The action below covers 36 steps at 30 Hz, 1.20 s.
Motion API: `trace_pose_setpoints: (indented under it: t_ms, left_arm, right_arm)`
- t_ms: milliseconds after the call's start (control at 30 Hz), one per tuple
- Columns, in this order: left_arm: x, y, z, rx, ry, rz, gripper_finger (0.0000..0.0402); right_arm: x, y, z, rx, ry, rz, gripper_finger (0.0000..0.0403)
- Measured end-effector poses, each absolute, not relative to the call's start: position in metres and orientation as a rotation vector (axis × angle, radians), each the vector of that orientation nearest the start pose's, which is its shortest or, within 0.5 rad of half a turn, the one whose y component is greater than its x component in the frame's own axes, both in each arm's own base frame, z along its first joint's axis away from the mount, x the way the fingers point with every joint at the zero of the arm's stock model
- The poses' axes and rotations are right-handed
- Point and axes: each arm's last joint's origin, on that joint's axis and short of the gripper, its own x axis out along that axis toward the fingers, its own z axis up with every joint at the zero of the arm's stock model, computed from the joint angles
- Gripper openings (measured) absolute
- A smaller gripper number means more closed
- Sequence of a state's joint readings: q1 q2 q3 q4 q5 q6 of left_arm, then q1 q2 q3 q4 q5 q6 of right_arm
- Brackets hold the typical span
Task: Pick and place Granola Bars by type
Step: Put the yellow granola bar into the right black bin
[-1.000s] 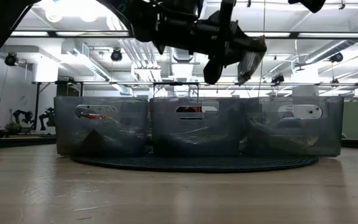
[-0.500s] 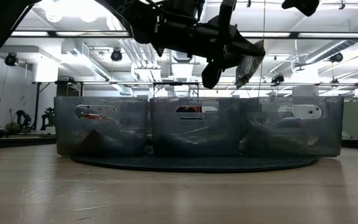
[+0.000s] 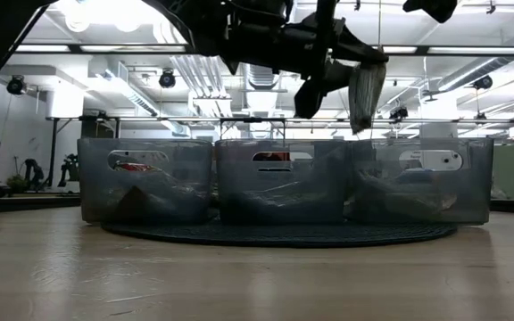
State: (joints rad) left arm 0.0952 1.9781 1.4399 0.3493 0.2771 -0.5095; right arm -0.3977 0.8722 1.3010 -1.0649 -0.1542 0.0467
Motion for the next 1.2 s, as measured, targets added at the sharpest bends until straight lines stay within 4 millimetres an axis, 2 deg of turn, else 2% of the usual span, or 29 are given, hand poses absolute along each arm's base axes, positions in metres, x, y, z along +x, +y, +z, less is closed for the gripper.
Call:
trace_pose_setpoints:
  t_ms: [200, 600, 733, 867, 1067, 1200]
  left_arm:
    - [0.458, 0.036, 0.251, -0.549, 0.276, -0.111, 0.0132]
    - [0.459, 0.033, 0.256, -0.558, 0.268, -0.133, 0.0136]
    - [0.46, 0.03, 0.259, -0.586, 0.324, -0.19, 0.0141]
    - [0.461, 0.027, 0.263, -0.564, 0.376, -0.195, 0.0168]
    - [0.462, 0.027, 0.268, -0.545, 0.355, -0.154, 0.0221]
    - [0.462, 0.028, 0.268, -0.536, 0.356, -0.156, 0.0231]
  right_arm:
    - [0.118, -0.045, 0.405, 0.217, 0.607, -0.249, 0.0008]
    - [0.118, -0.045, 0.405, 0.217, 0.607, -0.249, 0.0008]
    - [0.118, -0.045, 0.405, 0.22, 0.607, -0.25, 0.0008]
    - [0.118, -0.045, 0.405, 0.216, 0.602, -0.25, 0.0008]
    - [0.118, -0.045, 0.405, 0.218, 0.601, -0.25, 0.0008]
    - [0.118, -0.045, 0.405, 0.219, 0.6, -0.251, 0.0008]
